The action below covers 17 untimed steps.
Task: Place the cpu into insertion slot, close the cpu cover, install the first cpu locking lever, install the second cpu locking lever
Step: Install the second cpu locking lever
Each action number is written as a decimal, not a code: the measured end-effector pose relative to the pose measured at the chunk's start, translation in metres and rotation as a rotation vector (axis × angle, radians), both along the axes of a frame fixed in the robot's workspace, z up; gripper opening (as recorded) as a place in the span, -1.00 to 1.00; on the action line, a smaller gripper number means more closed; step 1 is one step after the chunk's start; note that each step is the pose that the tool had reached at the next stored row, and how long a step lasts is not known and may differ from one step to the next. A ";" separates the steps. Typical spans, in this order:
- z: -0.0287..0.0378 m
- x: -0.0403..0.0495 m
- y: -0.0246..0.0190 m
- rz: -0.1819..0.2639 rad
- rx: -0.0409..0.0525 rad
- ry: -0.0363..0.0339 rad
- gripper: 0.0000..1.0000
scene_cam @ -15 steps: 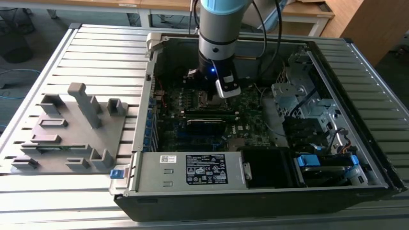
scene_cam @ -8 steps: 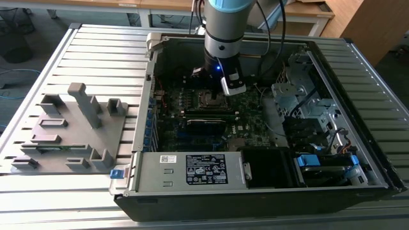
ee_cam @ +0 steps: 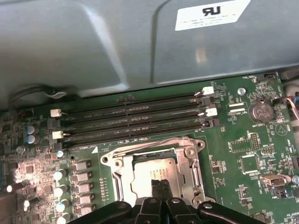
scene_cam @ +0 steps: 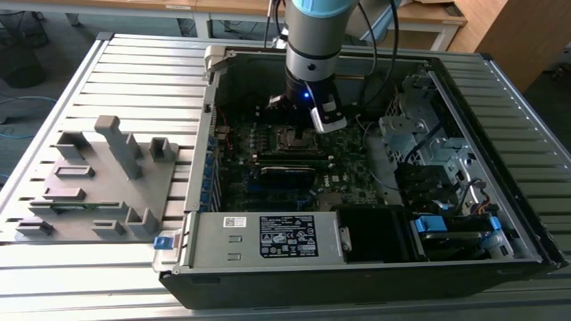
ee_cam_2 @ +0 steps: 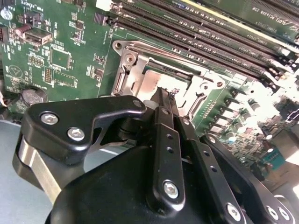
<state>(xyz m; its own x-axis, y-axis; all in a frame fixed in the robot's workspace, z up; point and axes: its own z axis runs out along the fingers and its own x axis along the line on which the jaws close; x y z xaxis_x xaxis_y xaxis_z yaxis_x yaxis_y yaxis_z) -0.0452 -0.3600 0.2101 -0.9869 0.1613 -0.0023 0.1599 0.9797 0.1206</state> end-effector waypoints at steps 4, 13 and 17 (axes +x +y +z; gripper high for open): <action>0.0003 0.0000 0.0000 0.027 0.0000 0.0000 -0.80; 0.0056 0.0000 0.0001 0.037 0.0010 0.0004 -0.80; 0.0057 0.0000 0.0000 0.037 0.0008 0.0005 -0.80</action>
